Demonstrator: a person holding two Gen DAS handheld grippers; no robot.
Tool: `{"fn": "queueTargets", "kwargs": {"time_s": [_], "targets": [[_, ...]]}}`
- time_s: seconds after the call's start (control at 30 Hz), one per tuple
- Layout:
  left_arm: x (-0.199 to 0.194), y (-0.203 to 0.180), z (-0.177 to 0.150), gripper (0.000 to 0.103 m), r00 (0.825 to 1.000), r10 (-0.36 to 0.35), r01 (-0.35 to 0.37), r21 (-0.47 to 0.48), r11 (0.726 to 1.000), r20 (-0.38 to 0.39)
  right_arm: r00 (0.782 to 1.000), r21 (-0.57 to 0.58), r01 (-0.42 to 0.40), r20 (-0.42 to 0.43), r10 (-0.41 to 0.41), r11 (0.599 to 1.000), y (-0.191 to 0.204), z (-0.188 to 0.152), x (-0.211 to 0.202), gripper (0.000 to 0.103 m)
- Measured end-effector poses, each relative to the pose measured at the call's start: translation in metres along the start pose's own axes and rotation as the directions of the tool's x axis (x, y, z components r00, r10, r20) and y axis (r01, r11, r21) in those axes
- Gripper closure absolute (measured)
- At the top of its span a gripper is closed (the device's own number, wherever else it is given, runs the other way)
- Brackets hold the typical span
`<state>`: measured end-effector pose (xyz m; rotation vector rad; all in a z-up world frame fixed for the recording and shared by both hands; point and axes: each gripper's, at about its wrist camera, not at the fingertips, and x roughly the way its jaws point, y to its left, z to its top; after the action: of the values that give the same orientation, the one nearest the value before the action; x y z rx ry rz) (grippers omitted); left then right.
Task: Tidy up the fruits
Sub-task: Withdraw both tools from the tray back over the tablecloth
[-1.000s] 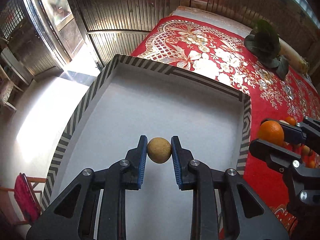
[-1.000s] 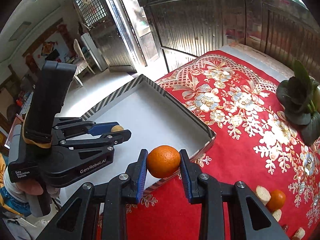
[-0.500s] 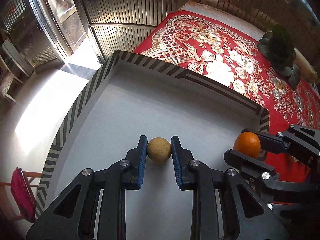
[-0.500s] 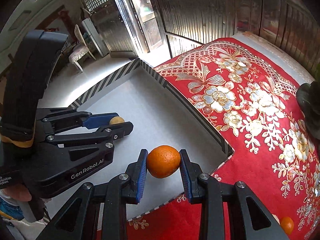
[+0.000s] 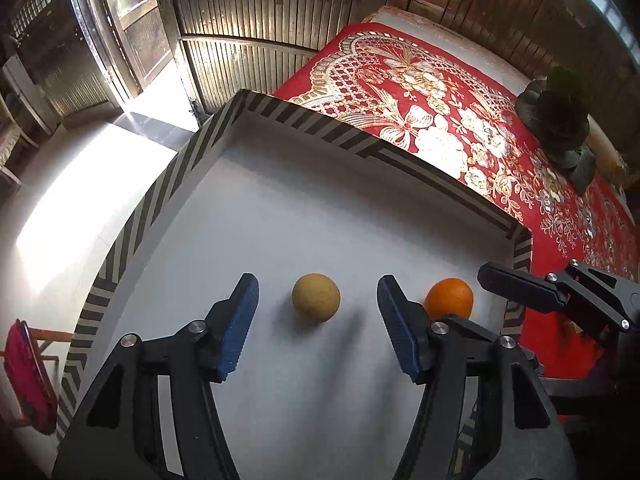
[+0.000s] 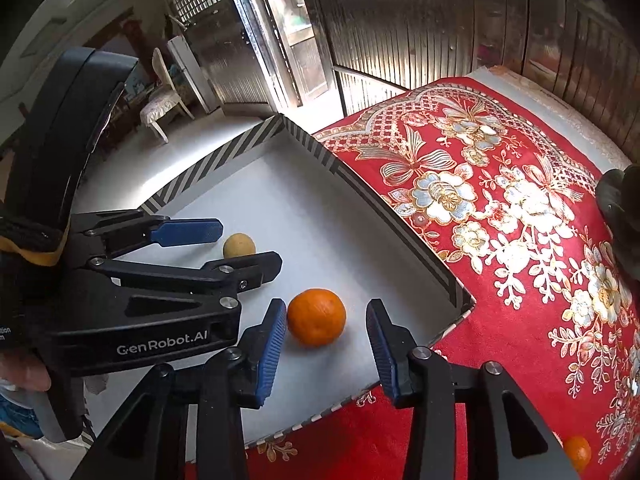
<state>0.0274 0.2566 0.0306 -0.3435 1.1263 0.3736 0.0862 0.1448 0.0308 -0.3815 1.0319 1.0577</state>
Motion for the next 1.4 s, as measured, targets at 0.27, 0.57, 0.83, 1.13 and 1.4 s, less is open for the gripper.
{"fn": "queueTargets", "kwargs": {"time_s": [0.27,0.57,0.83,1.13,1.4], "targets": [[-0.027,-0.019,-0.010,0.041,0.999,-0.015,0.012,0.072,0.997,0.037,0.997,0.071,0.017,0.069,-0.022,0.997,-0.006,-0.025,-0.045,0.062],[-0.057,-0.072,-0.030,0.041,0.994,-0.087,0.071,0.197,0.978,0.071,0.985,0.199,0.095,0.123,-0.121,0.975,-0.029,-0.084,-0.106,0.062],[-0.053,-0.130,-0.058,0.041,0.985,-0.174,0.167,0.318,0.933,-0.005,0.964,0.362,0.203,0.089,-0.250,0.910,-0.062,-0.172,-0.154,0.062],[-0.032,-0.188,-0.064,0.041,0.968,-0.243,0.249,0.348,0.904,-0.060,0.933,0.488,0.279,0.065,-0.353,0.827,-0.090,-0.242,-0.196,0.062],[-0.012,-0.220,-0.059,0.041,0.964,-0.259,0.263,0.342,0.902,-0.058,0.917,0.552,0.301,0.057,-0.396,0.778,-0.106,-0.273,-0.210,0.061]]}}
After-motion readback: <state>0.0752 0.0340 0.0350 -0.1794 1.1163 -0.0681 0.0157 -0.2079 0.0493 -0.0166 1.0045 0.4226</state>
